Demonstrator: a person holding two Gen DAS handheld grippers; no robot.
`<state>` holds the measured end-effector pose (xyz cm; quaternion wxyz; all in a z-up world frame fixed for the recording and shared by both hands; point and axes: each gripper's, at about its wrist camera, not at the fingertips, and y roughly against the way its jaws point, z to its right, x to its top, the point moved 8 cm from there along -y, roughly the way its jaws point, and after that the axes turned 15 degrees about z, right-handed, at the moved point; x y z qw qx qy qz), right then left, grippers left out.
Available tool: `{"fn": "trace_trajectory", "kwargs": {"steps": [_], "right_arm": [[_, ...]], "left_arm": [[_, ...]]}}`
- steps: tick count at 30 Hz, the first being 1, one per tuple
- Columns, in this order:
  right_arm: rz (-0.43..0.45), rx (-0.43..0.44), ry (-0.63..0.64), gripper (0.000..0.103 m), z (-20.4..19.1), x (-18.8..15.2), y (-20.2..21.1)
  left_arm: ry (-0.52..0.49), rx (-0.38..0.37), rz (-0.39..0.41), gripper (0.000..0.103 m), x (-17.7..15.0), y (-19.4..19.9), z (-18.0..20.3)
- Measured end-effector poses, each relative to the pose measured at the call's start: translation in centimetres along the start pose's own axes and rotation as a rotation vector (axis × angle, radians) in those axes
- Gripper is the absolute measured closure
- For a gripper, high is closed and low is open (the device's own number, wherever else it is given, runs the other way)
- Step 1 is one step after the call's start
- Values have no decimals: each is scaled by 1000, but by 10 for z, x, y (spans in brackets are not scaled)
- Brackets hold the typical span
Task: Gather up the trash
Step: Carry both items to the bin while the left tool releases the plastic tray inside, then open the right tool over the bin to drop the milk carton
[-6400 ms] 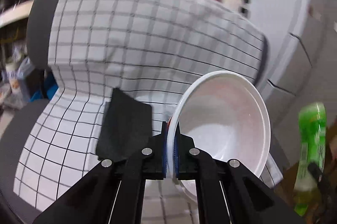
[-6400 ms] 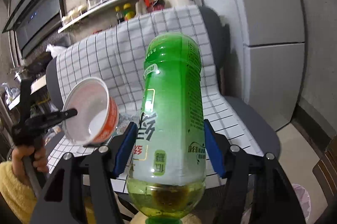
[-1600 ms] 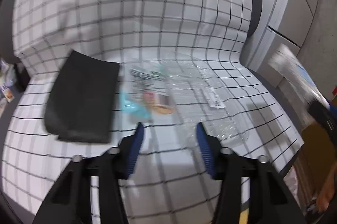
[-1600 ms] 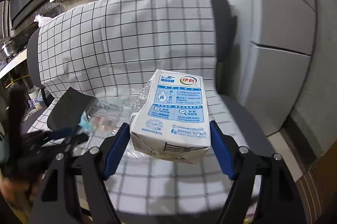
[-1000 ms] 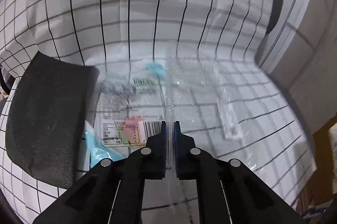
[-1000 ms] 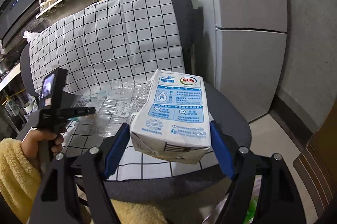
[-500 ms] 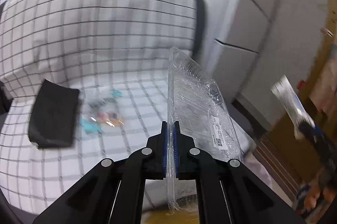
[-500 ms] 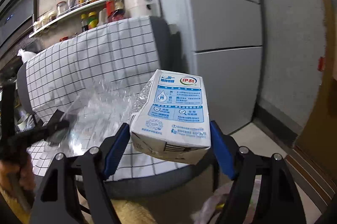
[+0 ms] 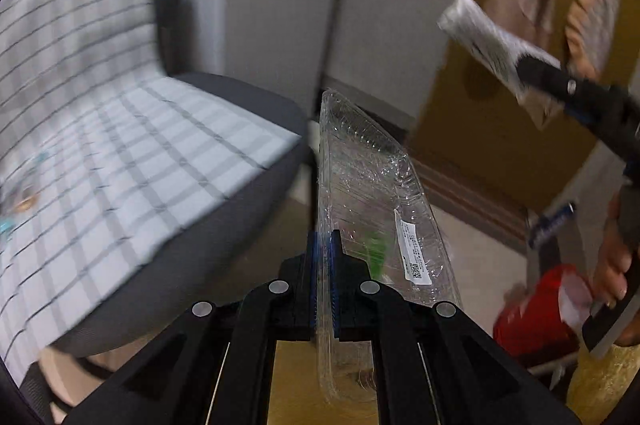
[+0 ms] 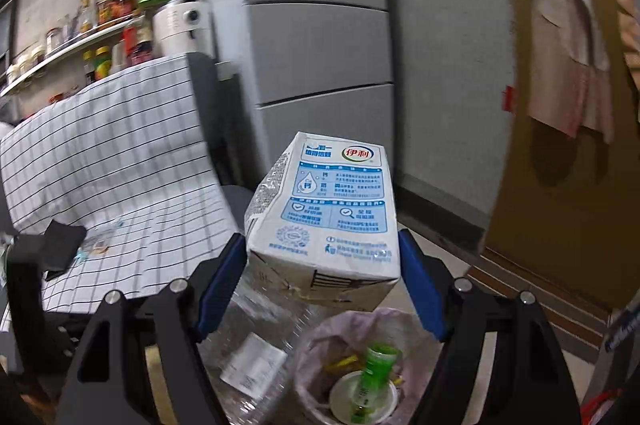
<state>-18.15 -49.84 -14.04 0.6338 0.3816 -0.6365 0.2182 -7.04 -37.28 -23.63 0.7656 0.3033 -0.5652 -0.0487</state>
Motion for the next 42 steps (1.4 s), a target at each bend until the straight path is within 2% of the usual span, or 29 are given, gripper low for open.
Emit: {"fn": "trace_trajectory", "kwargs": {"steps": [6, 9, 10, 11, 12, 15, 17, 20, 24, 30, 33, 37, 42], "right_arm": [[0, -61, -56, 29, 46, -4, 1], [0, -85, -78, 29, 63, -7, 2], [-1, -94, -82, 29, 67, -8, 2], [-3, -102, -84, 29, 71, -9, 2], [-8, -111, -85, 29, 76, -12, 3], [-28, -129, -70, 28, 82, -22, 3], [-52, -134, -67, 28, 84, -31, 1], [-86, -129, -70, 28, 81, -43, -4], [-106, -119, -58, 28, 70, -52, -9], [-170, -198, -68, 21, 75, -64, -27], [-154, -181, -88, 21, 67, -55, -24], [-106, -139, -36, 21, 43, -33, -20], [-73, -43, 16, 21, -2, -13, -17]], "left_arm": [[-67, -86, -63, 97, 0, -46, 50], [-88, -107, -83, 92, 3, -71, 68], [-89, -110, -92, 80, 3, -76, 71], [-88, -113, -103, 62, 3, -84, 74], [-81, -112, -106, 56, 4, -91, 74], [-61, -107, -98, 55, 7, -94, 70], [-62, -91, -77, 55, 11, -86, 63], [-76, -29, -24, 55, 20, -69, 47], [-32, 49, 33, 55, 35, -42, 17], [11, 133, 98, 55, 41, 1, -24], [35, 158, 122, 55, 42, 18, -39], [63, 182, 140, 55, 39, 38, -52], [94, 227, 155, 55, 34, 60, -72]]}}
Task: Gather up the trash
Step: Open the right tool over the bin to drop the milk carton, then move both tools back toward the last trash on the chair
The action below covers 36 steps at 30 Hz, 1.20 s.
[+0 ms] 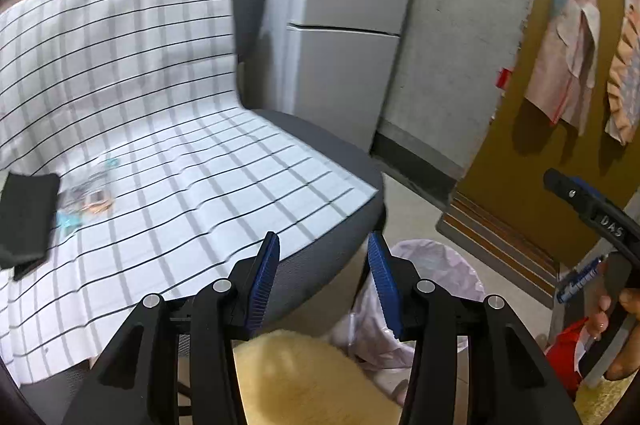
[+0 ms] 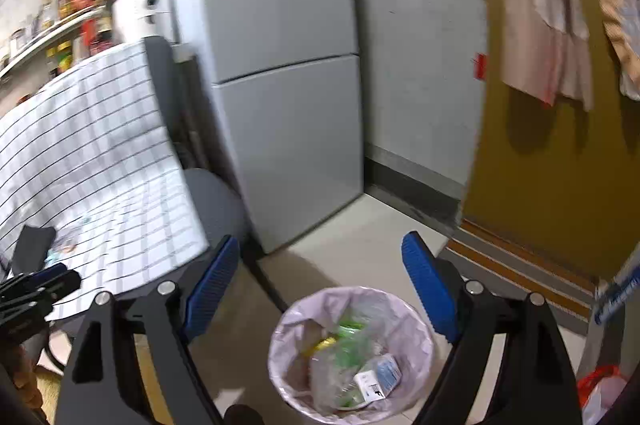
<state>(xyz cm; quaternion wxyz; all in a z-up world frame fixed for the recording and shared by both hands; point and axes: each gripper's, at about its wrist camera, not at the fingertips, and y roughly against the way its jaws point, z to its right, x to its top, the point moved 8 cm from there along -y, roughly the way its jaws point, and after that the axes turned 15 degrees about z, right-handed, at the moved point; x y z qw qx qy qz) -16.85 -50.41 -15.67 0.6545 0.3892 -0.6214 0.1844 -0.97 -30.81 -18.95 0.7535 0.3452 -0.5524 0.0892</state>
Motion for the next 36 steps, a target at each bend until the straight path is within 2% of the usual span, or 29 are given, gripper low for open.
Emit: {"fn": "trace_trajectory", "kwargs": {"steps": [2, 4, 9, 17, 23, 25, 30, 36], "right_arm": [[11, 42, 18, 21, -20, 6, 1], [24, 81, 35, 21, -38, 10, 1], [40, 192, 54, 21, -87, 15, 2], [-61, 417, 160, 21, -192, -8, -13], [-119, 578, 300, 21, -290, -33, -25], [-130, 623, 329, 21, -318, -41, -31], [-172, 691, 384, 21, -382, -63, -46], [-237, 720, 490, 21, -440, -91, -71]], "left_arm": [[10, 24, 3, 53, -2, 7, -11], [17, 69, 9, 46, -5, 18, -28], [38, 160, 20, 45, -14, 40, -65], [97, 323, 34, 42, -24, 77, -139], [144, 529, 62, 42, -23, 117, -216], [175, 577, 67, 42, -24, 130, -240], [227, 667, 79, 42, -25, 148, -289], [278, 701, 70, 42, -28, 145, -329]]}}
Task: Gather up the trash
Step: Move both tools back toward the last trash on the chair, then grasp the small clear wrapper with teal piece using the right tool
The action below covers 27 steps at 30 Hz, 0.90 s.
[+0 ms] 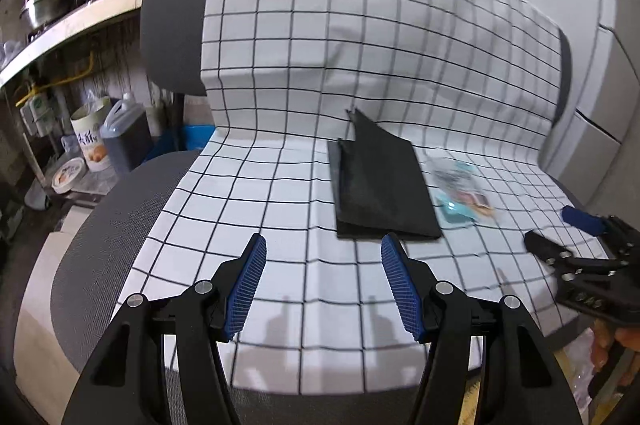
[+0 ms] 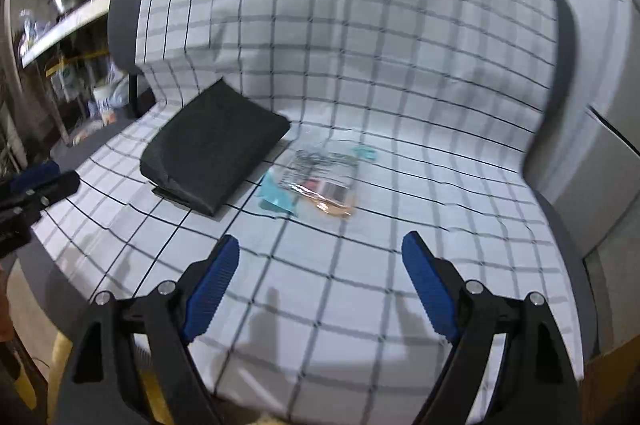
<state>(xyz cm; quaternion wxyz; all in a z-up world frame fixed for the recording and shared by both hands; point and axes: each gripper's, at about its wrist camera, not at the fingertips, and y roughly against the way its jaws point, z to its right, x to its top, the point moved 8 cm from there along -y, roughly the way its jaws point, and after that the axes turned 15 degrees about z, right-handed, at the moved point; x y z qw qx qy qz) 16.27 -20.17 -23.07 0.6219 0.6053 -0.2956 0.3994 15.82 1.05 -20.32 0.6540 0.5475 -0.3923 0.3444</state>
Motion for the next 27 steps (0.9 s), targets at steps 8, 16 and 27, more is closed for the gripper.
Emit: {"fn": "trace_trajectory", "kwargs": {"steps": [8, 16, 27], "right_arm": [[-123, 2, 214, 30, -20, -4, -62], [-159, 49, 197, 47, -22, -10, -90], [96, 15, -6, 101, 15, 48, -8]], "left_arm": [[28, -34, -45, 42, -8, -25, -6], [65, -46, -81, 42, -17, -38, -12], [86, -68, -93, 42, -13, -35, -7]]}}
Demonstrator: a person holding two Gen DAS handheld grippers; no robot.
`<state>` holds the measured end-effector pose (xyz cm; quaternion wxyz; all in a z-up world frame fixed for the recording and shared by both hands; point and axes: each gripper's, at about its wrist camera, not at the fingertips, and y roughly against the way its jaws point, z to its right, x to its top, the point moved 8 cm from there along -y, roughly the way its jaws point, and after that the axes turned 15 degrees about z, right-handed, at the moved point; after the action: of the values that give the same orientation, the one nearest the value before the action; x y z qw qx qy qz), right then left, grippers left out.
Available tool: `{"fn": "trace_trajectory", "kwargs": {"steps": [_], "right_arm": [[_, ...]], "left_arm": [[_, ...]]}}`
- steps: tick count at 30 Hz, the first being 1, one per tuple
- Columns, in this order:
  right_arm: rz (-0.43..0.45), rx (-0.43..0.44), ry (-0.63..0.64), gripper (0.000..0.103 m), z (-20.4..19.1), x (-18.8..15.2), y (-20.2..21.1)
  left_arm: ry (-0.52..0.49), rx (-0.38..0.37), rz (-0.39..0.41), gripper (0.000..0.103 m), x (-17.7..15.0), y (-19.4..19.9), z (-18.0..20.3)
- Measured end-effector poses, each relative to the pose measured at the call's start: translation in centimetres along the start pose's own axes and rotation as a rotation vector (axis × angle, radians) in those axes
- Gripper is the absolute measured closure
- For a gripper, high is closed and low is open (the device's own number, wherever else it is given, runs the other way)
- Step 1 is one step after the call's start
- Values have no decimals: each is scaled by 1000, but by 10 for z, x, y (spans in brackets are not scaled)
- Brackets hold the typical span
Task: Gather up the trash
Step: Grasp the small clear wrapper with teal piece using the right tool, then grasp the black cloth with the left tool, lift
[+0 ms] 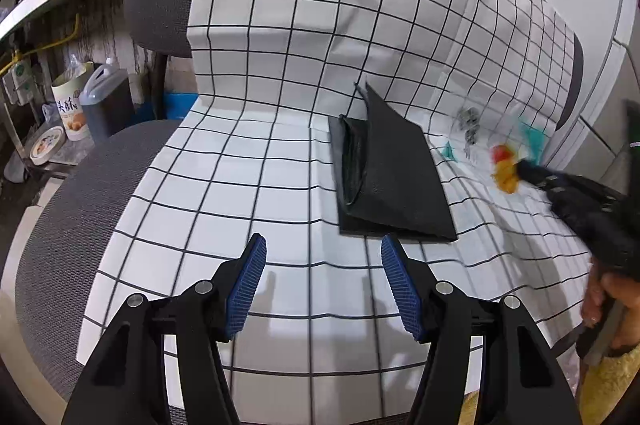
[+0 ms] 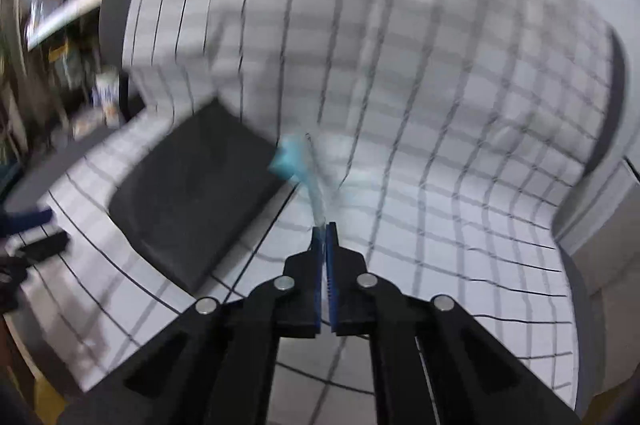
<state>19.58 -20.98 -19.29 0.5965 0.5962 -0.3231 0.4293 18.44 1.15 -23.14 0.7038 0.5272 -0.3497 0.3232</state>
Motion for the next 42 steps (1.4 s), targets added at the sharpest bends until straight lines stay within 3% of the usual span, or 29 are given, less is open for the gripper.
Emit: {"fn": "trace_trajectory", "kwargs": {"steps": [6, 13, 15, 17, 21, 27, 29, 33, 36, 38, 41, 42], "right_arm": [[54, 3, -104, 101, 21, 8, 48], [64, 26, -85, 101, 24, -6, 75], [62, 30, -82, 101, 25, -9, 78], [58, 33, -95, 101, 26, -11, 80], [53, 51, -137, 101, 29, -17, 88], [48, 78, -170, 101, 23, -28, 106], [45, 85, -173, 101, 18, -34, 112], [58, 96, -191, 101, 10, -41, 124], [68, 99, -193, 101, 3, -46, 135], [78, 101, -192, 101, 0, -49, 142], [91, 98, -191, 101, -4, -53, 153], [97, 94, -188, 101, -6, -55, 157]], "left_arm": [[32, -47, -13, 42, 8, -18, 24], [143, -57, -99, 42, 10, -70, 26], [148, -65, -133, 48, 5, -82, 28], [140, -66, -146, 61, 3, -86, 29], [85, -120, -116, 83, 3, -64, 47], [15, -234, -143, 85, -16, -1, 76], [-26, -285, -177, 85, -31, 23, 85], [-113, -302, -220, 82, -62, 56, 95], [-150, -245, -195, 71, -75, 70, 88], [-155, -204, -174, 54, -81, 78, 80], [-116, -166, -119, 40, -84, 91, 69], [-95, -150, -95, 40, -84, 94, 64]]}}
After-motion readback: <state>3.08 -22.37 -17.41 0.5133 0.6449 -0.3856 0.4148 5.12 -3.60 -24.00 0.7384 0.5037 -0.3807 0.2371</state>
